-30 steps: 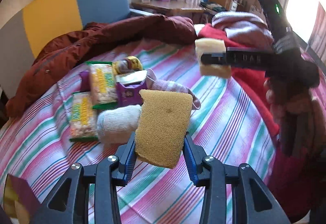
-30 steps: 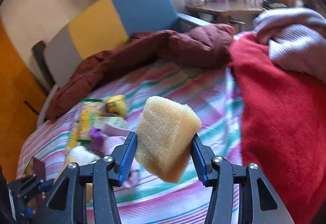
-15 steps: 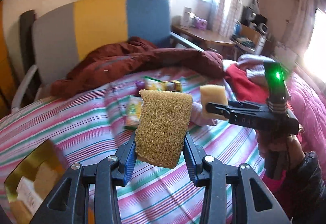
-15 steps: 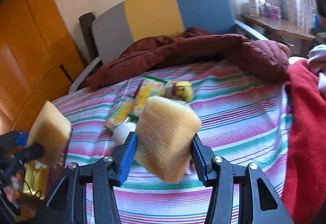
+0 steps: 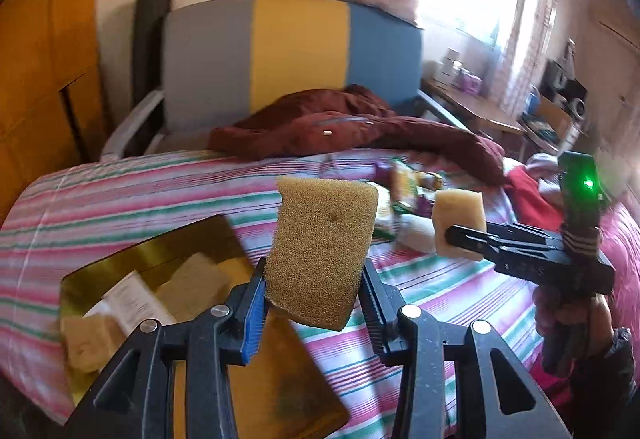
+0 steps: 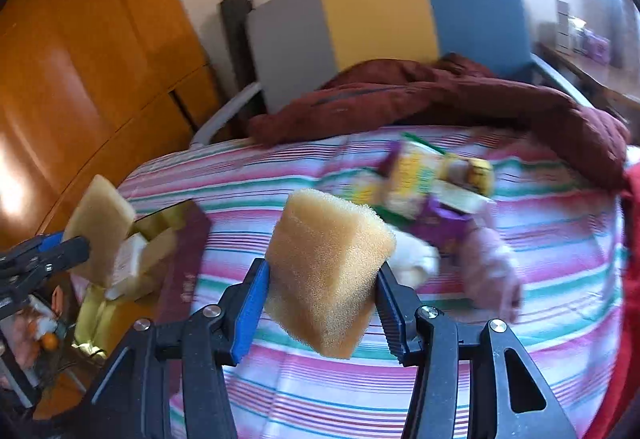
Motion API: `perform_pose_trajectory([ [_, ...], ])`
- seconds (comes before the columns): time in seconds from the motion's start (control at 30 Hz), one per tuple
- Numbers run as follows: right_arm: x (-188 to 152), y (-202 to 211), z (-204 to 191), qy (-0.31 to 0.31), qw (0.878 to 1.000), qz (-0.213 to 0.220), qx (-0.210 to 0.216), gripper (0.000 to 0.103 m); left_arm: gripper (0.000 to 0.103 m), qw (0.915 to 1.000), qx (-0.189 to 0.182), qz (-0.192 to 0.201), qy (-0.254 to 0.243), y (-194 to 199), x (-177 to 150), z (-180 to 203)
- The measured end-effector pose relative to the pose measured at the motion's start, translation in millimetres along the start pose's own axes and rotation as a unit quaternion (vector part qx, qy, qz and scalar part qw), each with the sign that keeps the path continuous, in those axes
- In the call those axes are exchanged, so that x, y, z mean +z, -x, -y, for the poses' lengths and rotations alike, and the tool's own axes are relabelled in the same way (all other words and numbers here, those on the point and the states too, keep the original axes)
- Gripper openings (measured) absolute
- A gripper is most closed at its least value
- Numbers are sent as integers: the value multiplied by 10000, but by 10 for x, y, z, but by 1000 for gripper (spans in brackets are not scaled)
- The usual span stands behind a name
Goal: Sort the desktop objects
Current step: 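Carry both yellow sponges to the gold tray and release them inside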
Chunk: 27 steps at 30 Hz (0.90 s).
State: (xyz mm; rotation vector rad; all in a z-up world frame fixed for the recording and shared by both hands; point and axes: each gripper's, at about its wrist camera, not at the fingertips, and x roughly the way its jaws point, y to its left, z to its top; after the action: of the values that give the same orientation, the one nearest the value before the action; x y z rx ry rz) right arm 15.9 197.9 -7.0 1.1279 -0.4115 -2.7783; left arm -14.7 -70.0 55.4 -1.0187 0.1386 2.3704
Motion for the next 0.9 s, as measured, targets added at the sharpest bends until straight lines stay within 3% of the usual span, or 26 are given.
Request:
perform_pose_trajectory([
  [0.23,-9,-119,-771,529,9974,-142,479,53,42,9954,338,81,894,311,-188,-741],
  [0.53,-175,-365,-1718,1063,9842,-516,1318,53,42,9783,1057,359,1747,915,-473,-1585],
  [0.7,-342,-547,-2132,1269,9742,-841,1668,53,42,9741,1313,282,1822,1024,-679,-1741],
  [0.9,-550,-838,-2455,1262,9664,-1318,1812,55,42,9753,1261,-269,1791,709,-1046,-1714],
])
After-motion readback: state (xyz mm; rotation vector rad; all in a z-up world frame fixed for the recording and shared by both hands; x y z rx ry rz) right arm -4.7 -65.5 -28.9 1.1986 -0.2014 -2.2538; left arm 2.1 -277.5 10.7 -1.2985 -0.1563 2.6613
